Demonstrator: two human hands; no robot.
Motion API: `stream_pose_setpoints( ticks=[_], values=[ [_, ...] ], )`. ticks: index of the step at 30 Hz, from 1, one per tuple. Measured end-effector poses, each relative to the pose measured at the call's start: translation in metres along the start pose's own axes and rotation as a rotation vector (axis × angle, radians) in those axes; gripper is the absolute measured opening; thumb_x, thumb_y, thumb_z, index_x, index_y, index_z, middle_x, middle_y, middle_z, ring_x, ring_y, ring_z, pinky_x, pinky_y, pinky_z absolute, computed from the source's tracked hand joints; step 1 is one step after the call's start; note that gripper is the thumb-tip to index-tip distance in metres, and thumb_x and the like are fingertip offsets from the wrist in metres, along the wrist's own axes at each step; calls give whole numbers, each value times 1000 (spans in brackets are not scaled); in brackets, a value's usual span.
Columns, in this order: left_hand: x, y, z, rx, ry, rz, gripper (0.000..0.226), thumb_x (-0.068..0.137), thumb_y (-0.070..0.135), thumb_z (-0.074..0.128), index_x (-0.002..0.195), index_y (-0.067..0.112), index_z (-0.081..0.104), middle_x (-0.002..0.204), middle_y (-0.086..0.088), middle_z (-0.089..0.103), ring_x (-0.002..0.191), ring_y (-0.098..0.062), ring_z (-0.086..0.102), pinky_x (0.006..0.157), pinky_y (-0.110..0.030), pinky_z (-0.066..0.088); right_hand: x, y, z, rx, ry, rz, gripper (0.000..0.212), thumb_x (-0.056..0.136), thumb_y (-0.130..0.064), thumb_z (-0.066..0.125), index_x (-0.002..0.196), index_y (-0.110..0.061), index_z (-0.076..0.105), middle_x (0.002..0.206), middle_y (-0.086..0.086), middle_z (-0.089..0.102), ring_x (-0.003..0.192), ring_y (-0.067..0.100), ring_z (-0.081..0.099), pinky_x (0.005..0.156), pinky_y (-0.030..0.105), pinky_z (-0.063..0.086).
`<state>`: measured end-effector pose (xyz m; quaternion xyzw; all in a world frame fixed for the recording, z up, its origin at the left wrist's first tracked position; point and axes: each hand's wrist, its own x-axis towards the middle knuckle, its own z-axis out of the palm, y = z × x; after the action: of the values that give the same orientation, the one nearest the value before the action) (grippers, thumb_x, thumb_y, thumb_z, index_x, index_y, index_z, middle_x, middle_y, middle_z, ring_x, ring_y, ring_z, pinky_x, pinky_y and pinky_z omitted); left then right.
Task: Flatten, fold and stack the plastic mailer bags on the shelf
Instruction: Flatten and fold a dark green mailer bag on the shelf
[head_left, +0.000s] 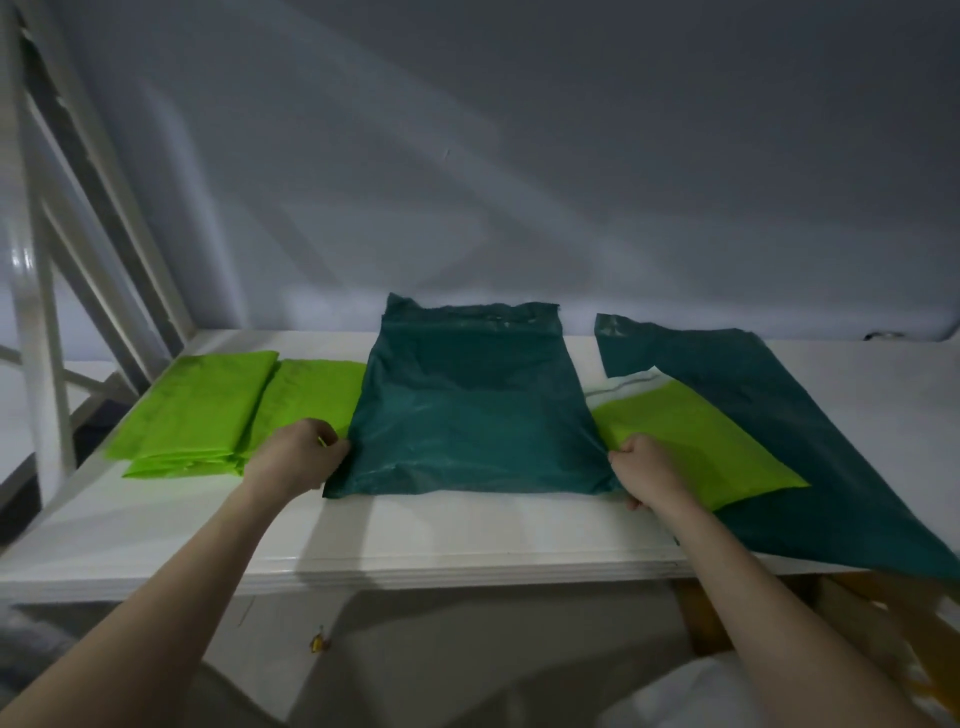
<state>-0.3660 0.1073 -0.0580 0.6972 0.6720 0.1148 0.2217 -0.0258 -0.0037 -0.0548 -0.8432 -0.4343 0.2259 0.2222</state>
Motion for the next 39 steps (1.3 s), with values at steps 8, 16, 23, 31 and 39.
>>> stream_pose_setpoints(
  ticks=[8, 16, 23, 31, 39],
  values=[
    [-18, 15, -11, 77, 110, 63, 27, 86, 45, 55, 92, 19, 57, 101, -6, 61, 90, -26, 56, 73, -30, 44, -19, -8, -14, -138, 111, -96, 23, 85, -18, 51, 69, -4, 52, 65, 14, 58, 61, 27, 56, 54, 29, 35],
    [-14, 68, 14, -123, 116, 412, 43, 98, 34, 40, 135, 14, 45, 141, -6, 44, 130, -26, 39, 108, -32, 28, -13, -59, 12, -74, 91, -452, 43, 97, -30, 44, 134, -8, 45, 138, 8, 47, 126, 23, 44, 101, 30, 35],
    [-5, 67, 26, 27, -30, 486, 42, 94, 45, 43, 133, 29, 48, 140, 4, 49, 130, -19, 41, 109, -33, 31, 4, -59, 25, -208, -50, -526, 41, 97, -41, 38, 128, -17, 51, 134, 0, 51, 125, 21, 44, 104, 41, 37],
    [-2, 61, 20, -51, 50, 457, 36, 92, 50, 42, 88, 24, 67, 81, -2, 67, 83, -26, 61, 71, -32, 46, 10, -62, 18, -152, 44, -546, 28, 94, -30, 47, 82, -13, 64, 74, 0, 66, 69, 20, 61, 65, 33, 48],
    [51, 40, 15, -136, 237, 153, 33, 92, 27, 51, 114, 5, 61, 117, -19, 60, 107, -34, 57, 89, -36, 43, 51, -59, 5, -11, 104, -317, 26, 90, -15, 51, 115, -9, 57, 103, 7, 62, 90, 22, 57, 75, 26, 41]
  ],
)
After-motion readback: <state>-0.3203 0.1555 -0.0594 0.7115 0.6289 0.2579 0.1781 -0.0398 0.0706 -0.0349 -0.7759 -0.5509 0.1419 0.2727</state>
